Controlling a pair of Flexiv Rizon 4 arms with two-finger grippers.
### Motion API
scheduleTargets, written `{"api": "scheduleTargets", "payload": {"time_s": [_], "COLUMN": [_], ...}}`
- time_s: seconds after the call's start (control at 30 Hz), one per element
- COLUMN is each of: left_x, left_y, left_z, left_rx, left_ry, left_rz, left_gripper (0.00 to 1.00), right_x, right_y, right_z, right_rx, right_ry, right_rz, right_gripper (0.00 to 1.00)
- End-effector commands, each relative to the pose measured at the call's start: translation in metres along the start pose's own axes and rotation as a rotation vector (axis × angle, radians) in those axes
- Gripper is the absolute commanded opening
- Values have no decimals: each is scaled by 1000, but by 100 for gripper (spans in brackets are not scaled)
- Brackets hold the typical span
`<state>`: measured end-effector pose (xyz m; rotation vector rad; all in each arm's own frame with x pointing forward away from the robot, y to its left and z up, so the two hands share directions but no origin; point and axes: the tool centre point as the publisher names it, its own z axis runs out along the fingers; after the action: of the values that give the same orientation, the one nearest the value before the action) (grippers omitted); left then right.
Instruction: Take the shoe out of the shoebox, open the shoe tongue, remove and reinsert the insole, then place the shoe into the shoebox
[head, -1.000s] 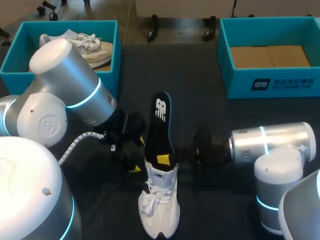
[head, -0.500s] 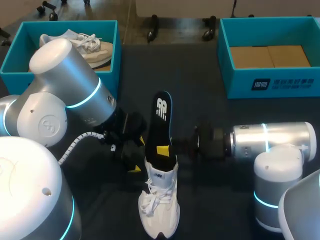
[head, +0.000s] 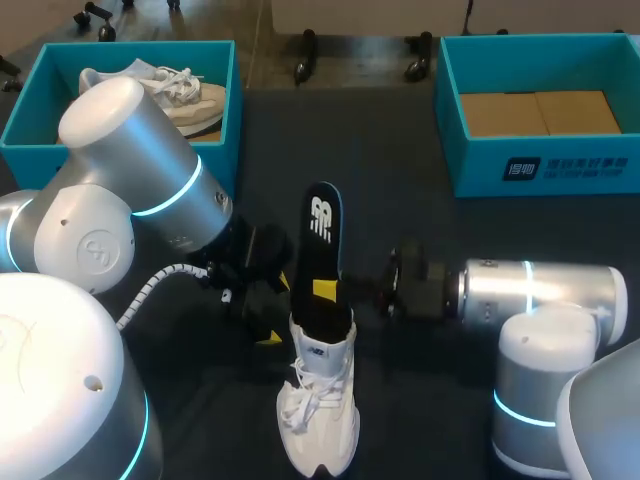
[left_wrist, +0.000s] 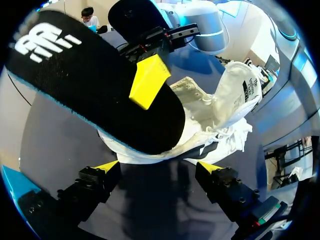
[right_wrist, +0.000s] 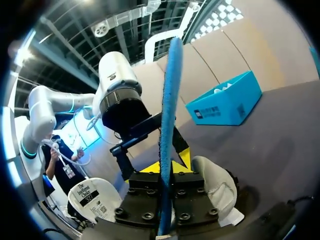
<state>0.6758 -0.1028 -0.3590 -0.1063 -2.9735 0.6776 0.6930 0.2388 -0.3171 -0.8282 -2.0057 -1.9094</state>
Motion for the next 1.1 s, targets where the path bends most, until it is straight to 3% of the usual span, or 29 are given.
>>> {"api": "scheduleTargets", "payload": {"time_s": [0.03,0.53,0.8,1.0,1.07,1.1], "left_x": [1,1,1,1,1,1], "left_y": [0,0,0,0,0,0], "left_z": [1,1,1,1,1,1], "left_rx": [-1,-1,-1,-1,-1,-1], "left_ry": [-2,-2,-2,-2,-2,-2], "left_rz": [0,0,0,0,0,0], "left_gripper": [100,100,100,100,100,100], "right_x": [0,5,7,12,13,14], "right_y": [-3,-37,-45,-44,-41,-40], "right_z": [0,-8,-11,-9,-8,-7], "right_rx": [21,120,166,154,138,130], "right_ry": [0,15,2,24,31,35], "right_rz": [12,104,181,169,148,139], "right_gripper": [0,0,0,0,19,36]}}
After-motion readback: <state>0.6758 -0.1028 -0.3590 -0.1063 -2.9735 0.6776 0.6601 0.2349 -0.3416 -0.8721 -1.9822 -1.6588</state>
